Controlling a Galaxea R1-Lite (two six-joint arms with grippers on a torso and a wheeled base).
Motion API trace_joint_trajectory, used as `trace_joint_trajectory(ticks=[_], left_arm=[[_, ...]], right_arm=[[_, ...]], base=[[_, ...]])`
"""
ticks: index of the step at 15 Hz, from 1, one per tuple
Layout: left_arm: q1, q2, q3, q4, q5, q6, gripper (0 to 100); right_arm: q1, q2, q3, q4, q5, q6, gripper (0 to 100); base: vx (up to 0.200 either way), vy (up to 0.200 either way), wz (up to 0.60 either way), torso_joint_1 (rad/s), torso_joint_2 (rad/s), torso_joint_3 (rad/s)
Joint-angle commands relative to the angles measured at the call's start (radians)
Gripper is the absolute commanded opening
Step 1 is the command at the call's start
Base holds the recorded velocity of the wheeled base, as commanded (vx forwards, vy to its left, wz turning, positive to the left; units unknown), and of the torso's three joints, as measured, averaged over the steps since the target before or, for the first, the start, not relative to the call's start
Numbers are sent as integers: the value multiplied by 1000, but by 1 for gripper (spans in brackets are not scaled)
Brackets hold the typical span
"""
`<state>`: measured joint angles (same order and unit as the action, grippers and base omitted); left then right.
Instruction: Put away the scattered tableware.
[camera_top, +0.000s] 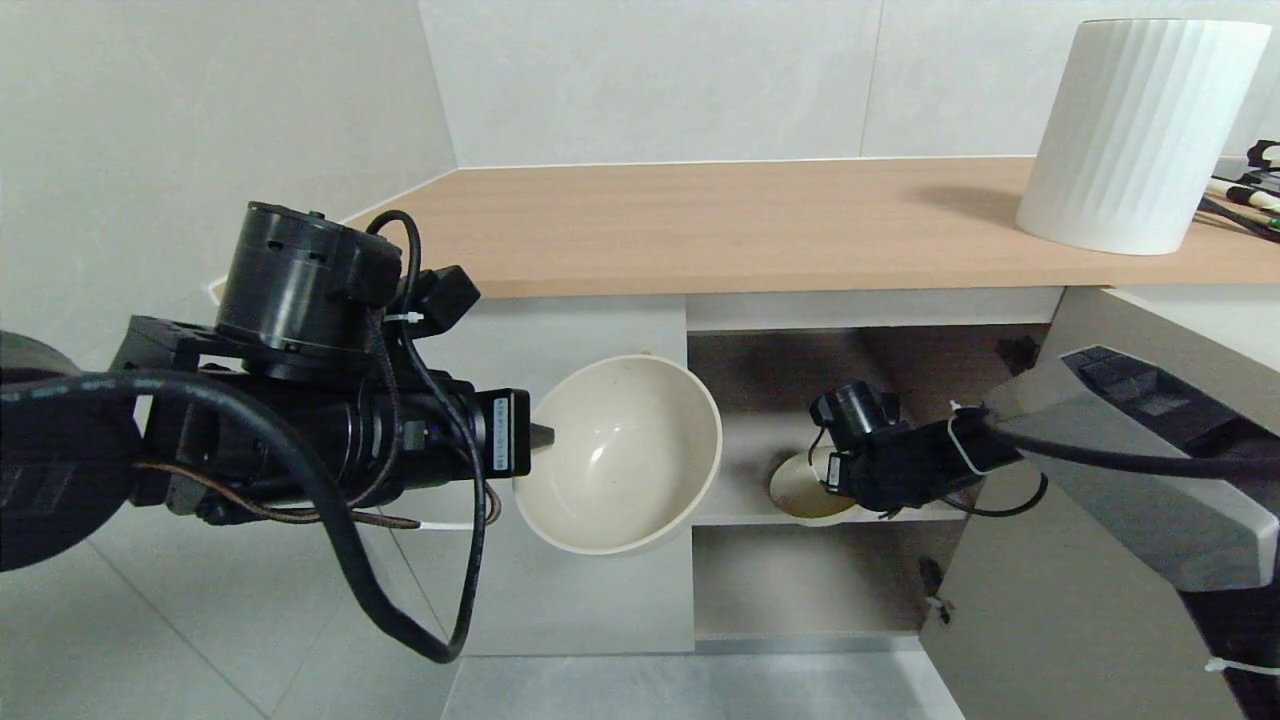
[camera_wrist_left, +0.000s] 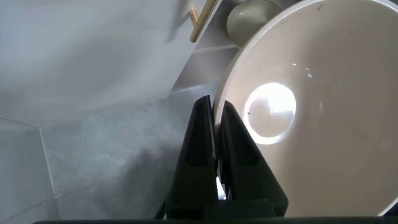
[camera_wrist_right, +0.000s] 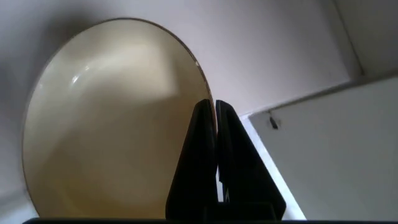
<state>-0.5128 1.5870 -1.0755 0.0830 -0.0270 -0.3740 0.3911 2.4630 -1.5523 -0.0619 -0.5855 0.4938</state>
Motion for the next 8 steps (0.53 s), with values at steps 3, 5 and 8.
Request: trace_joint_trajectory(ticks=[3, 5, 8], left_arm=[[0, -1, 0, 0, 1, 0, 0], [0, -1, 0, 0, 1, 0, 0], [0, 1, 0, 0, 1, 0, 0]], right_arm=[[-20, 100, -109, 4, -13, -1, 0], [-23, 131, -161, 5, -30, -3, 0], [-28, 160, -224, 5, -59, -1, 0]], base=[[0, 0, 0, 0, 0, 0], [0, 0, 0, 0, 0, 0], [0, 0, 0, 0, 0, 0]])
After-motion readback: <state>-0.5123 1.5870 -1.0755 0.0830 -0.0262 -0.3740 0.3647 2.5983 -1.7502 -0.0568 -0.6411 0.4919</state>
